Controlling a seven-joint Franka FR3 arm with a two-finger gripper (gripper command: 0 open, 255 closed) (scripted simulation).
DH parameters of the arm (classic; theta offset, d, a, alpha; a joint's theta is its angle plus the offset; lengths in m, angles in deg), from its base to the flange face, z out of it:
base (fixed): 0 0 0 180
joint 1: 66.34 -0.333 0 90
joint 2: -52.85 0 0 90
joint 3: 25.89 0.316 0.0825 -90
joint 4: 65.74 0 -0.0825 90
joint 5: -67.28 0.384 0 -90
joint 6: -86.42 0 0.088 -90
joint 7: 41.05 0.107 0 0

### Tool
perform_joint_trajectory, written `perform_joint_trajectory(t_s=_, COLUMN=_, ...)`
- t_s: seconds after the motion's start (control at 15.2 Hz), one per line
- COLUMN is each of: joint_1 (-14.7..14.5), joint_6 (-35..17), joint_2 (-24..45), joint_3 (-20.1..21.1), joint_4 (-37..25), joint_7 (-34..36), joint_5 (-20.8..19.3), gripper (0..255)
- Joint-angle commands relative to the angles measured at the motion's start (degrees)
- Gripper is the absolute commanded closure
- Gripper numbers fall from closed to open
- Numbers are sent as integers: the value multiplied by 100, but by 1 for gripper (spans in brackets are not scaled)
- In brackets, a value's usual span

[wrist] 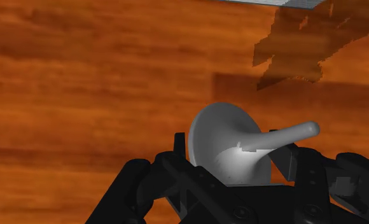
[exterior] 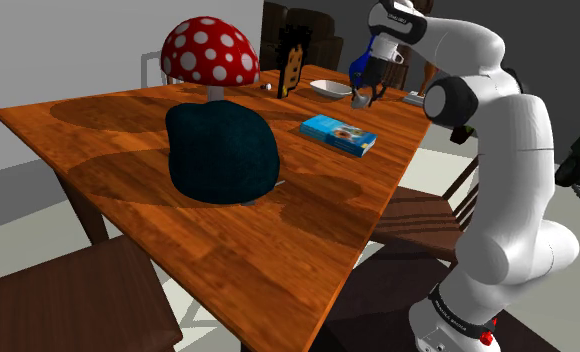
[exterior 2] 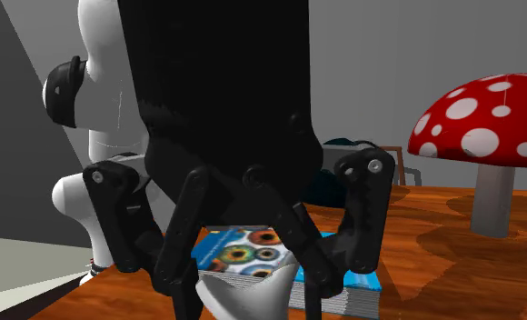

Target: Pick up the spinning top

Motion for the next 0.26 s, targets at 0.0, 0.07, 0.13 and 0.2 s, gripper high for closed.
perform_joint_trajectory(t_s=0.0, joint_1=60, joint_6=289, joint_2=166, joint_3=20, joint_4=-461, joint_7=56, joint_5=31, gripper=255)
perform_joint_trajectory(t_s=0.07, joint_1=100, joint_6=443, joint_2=273, joint_3=33, joint_4=-726, joint_7=86, joint_5=50, gripper=255)
perform_joint_trajectory(t_s=0.13, joint_1=108, joint_6=469, joint_2=292, joint_3=37, joint_4=-773, joint_7=91, joint_5=52, gripper=255)
perform_joint_trajectory(t_s=0.2, joint_1=107, joint_6=466, joint_2=288, joint_3=37, joint_4=-766, joint_7=91, joint_5=52, gripper=255)
